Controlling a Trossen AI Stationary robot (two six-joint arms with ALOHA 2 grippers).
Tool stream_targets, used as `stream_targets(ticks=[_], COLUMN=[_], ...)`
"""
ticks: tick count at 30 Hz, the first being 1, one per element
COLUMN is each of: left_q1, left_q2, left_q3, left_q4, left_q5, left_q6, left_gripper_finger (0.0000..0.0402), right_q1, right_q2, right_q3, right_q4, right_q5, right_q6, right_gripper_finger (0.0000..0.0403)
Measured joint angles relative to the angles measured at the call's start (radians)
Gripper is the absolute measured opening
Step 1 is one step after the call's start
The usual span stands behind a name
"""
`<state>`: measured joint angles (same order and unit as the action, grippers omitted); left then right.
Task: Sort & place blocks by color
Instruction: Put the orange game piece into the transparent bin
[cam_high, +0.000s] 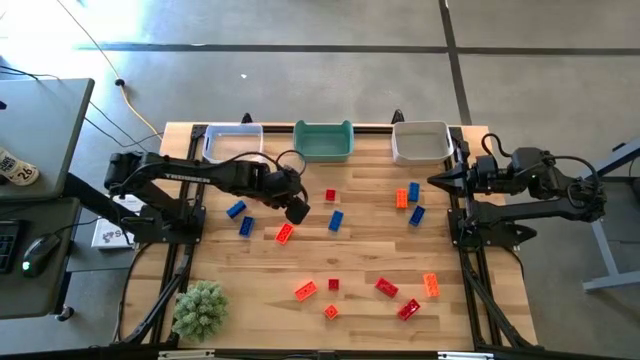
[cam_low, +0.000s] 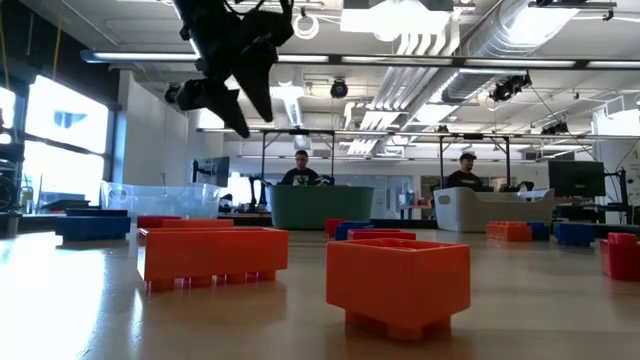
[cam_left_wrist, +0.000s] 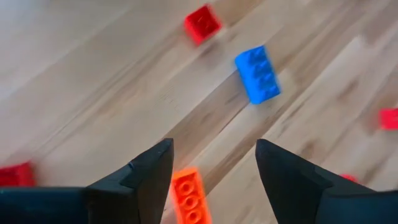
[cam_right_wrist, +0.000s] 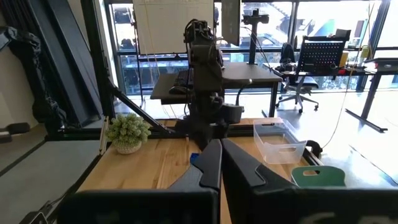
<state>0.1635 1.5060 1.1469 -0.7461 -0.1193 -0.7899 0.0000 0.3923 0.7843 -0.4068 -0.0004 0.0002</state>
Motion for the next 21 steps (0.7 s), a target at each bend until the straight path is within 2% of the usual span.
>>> stream_targets(ticks=[8, 21], left_q1=[-0.005, -0.051], left_q2=[0.022, 0.153], left_q3=[0.0, -0.001], left_q4=[-0.068, -0.103], left_q5=[0.001, 0.043], left_q6=[-0.078, -0.186], left_gripper_finger=[0.0257, 0.0259], right_q1=[0.0, 0.0], right_q2=[0.0, 0.0], right_q3=[0.0, 0.0], right_q4=[0.0, 0.0], right_q5=[0.0, 0.0], right_q6=[0.0, 0.0], right_gripper_finger=[0.0, 0.0])
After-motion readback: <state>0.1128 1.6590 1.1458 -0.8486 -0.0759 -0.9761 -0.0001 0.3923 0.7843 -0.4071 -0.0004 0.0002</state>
